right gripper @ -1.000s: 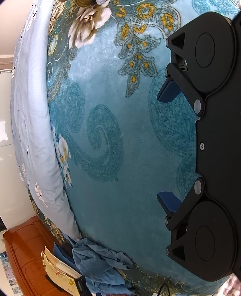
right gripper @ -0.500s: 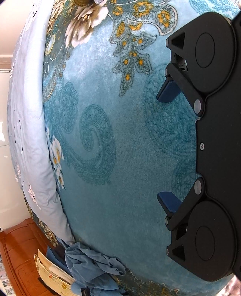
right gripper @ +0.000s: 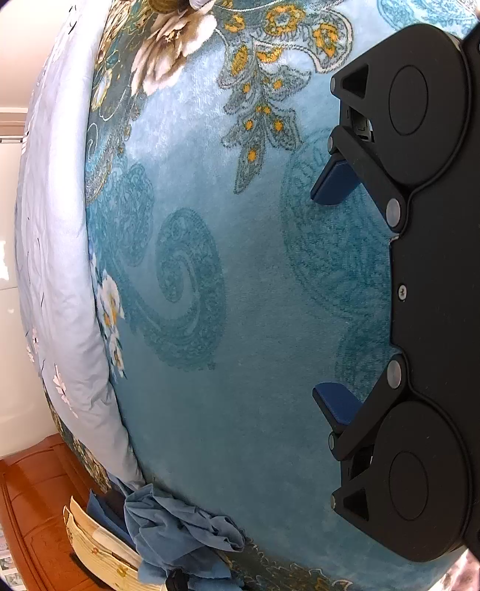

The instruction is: Fold clothes

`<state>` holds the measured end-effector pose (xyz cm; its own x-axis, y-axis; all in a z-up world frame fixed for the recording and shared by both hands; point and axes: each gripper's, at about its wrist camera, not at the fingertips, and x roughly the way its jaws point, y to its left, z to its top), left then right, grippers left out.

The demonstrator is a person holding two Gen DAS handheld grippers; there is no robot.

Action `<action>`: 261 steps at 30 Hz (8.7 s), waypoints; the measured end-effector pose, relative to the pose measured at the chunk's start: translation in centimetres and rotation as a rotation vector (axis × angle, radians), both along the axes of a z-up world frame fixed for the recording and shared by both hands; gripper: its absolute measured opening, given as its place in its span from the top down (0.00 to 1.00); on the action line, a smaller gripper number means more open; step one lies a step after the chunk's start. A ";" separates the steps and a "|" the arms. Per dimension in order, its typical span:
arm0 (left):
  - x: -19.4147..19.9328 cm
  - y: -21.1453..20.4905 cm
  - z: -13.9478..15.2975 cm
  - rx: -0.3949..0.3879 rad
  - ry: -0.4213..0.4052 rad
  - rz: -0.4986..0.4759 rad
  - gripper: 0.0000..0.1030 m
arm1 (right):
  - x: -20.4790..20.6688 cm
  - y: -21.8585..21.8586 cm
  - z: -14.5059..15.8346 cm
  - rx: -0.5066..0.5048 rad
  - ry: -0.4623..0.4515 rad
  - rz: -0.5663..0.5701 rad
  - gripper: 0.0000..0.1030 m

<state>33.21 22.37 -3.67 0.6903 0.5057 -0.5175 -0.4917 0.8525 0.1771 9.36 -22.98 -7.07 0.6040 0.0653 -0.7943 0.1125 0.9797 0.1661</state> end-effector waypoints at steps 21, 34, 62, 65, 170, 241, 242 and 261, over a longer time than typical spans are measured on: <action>-10.4 -8.1 19.5 -0.167 -0.467 -0.408 0.96 | -3.2 -2.5 4.5 0.093 -0.093 -0.076 0.01; -21.1 -19.7 24.1 -0.368 -0.475 -0.854 0.96 | -8.8 -4.2 9.6 0.154 -0.245 -0.100 0.01; -31.8 -25.8 6.5 -0.514 0.095 -1.008 0.94 | -14.3 -7.4 8.9 0.202 -0.231 -0.185 0.01; -32.9 -25.7 6.5 -0.495 0.105 -1.030 0.86 | -14.1 -6.5 8.6 0.200 -0.213 -0.158 0.01; -14.2 -25.0 7.4 -0.591 0.034 -0.813 0.95 | -4.8 -5.6 2.7 0.362 -0.208 -0.001 0.01; -19.6 -26.3 -1.3 -1.028 0.289 -0.732 0.72 | -12.1 -11.4 8.0 0.116 -0.363 -0.068 0.93; -19.6 -26.3 -1.4 -1.033 0.283 -0.727 0.80 | -12.0 -11.5 8.0 0.119 -0.364 -0.071 0.93; -18.7 -26.5 -3.3 -1.120 0.390 -0.672 0.62 | -11.3 -12.2 7.0 0.147 -0.347 -0.096 0.86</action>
